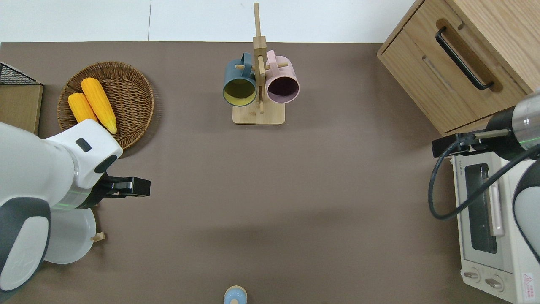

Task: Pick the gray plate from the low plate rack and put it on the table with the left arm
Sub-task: 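Move the left gripper down toward the gray plate in the low rack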

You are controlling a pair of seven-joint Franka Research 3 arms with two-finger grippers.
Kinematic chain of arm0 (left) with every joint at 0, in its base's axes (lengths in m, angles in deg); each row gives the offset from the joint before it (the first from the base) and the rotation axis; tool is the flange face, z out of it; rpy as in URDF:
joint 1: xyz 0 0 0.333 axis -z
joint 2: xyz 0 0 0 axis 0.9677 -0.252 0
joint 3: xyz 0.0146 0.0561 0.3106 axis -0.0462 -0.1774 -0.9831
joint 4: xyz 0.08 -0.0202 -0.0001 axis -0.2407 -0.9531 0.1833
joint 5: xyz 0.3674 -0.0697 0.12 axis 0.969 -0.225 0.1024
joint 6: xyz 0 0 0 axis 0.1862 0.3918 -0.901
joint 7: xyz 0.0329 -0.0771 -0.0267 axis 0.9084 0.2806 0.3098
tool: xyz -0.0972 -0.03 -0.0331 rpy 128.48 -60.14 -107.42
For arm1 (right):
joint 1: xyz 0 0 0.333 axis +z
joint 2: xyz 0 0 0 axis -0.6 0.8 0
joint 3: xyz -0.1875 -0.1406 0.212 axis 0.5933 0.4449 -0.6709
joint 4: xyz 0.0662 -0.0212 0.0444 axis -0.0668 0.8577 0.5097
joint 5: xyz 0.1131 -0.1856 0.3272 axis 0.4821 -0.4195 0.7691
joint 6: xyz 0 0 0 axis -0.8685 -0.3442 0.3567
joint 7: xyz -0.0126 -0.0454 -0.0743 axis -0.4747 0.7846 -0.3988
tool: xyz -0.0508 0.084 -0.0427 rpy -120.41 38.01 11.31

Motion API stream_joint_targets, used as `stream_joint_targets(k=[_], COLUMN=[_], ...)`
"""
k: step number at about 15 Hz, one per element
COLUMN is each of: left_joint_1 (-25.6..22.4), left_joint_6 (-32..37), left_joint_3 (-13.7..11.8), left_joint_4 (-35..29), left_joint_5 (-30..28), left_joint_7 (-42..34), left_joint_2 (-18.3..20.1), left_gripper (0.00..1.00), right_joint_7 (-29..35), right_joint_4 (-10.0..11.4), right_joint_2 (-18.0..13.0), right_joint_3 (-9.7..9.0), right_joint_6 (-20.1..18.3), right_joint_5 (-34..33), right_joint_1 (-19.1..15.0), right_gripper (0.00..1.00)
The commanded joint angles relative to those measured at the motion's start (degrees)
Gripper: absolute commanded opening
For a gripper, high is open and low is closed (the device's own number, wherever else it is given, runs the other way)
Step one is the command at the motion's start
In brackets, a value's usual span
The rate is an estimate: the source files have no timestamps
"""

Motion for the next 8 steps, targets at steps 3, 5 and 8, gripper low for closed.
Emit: stream_joint_targets(k=[3, 5, 8], left_joint_1=[1.2, 1.2, 1.0], left_joint_6=[0.7, 0.8, 0.8], left_joint_3=[0.0, 0.1, -0.3], left_joint_4=[0.1, 0.1, -0.1], left_joint_5=[-0.8, -0.8, -0.8], left_joint_7=[-0.4, -0.5, -0.7], left_joint_2=[1.3, 1.3, 1.3], left_gripper=[1.0, 1.0, 1.0], right_joint_7=[0.8, 0.8, 0.8], right_joint_4=[-1.1, -1.1, -1.1], right_joint_2=[0.5, 0.5, 0.5], right_joint_3=[-1.17, -1.17, -1.17], right_joint_6=[-0.9, -0.9, -0.9], right_joint_5=[-0.2, -0.2, -0.2], right_joint_1=[-1.3, -1.3, -1.3], right_gripper=[0.983, 0.983, 0.983])
